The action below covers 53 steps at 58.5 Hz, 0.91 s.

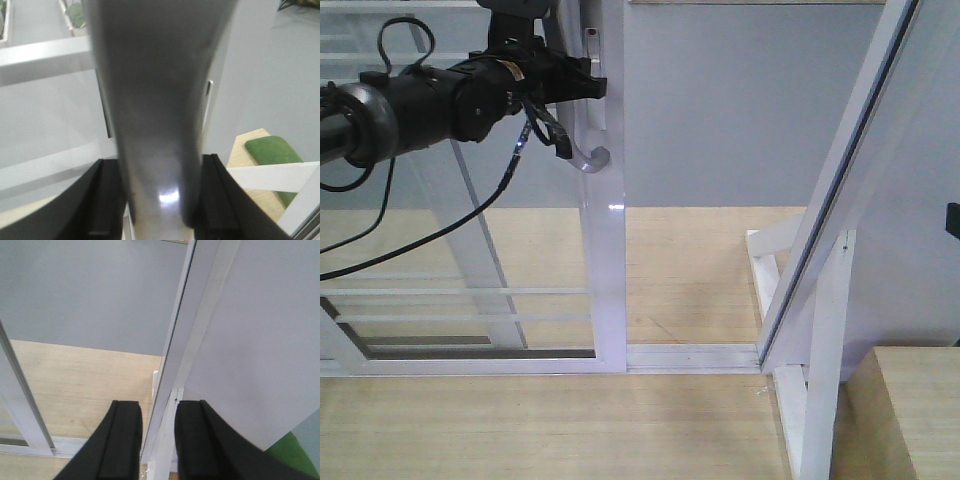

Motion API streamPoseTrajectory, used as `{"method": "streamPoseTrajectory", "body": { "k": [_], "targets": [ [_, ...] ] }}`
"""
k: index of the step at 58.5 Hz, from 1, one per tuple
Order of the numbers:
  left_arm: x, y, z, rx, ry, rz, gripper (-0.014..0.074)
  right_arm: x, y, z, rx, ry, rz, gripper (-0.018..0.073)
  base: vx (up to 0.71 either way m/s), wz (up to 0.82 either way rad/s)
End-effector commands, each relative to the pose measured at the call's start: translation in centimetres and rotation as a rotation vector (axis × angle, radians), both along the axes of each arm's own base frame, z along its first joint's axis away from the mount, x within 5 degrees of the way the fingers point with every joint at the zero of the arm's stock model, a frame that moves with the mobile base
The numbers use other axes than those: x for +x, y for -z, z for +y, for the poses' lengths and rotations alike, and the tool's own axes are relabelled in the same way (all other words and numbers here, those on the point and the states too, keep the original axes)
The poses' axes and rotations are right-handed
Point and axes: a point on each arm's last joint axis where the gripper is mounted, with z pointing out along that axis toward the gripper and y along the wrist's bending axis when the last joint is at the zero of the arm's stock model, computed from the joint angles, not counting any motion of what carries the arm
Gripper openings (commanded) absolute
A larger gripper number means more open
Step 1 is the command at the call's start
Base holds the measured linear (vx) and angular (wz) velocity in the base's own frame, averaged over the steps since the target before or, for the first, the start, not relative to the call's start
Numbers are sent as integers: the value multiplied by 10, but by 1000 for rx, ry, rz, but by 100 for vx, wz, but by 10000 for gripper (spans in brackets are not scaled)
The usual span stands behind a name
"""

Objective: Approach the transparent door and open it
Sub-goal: 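Grip the handle with the left gripper and slide the door farther open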

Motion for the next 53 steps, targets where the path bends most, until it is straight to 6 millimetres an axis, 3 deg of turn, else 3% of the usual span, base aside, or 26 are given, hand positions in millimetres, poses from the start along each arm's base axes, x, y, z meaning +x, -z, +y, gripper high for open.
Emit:
{"method": "streamPoseTrajectory", "body": {
  "k": [1,19,31,53],
  "targets": [
    [0,-62,32,-94,-79,-202,379,3,-16,0,-8,-8,-101,270,0,0],
    [-3,-66,51,-64,-111,-129,382,3,-16,0,-8,-8,-102,270,0,0],
    [-7,-69,77,-51,-162,-112,382,3,-16,0,-10,-9,-102,270,0,0],
    [-45,-66,137,10,-274,-108,382,3,-16,0,-11,-9,-102,270,0,0]
  ]
}}
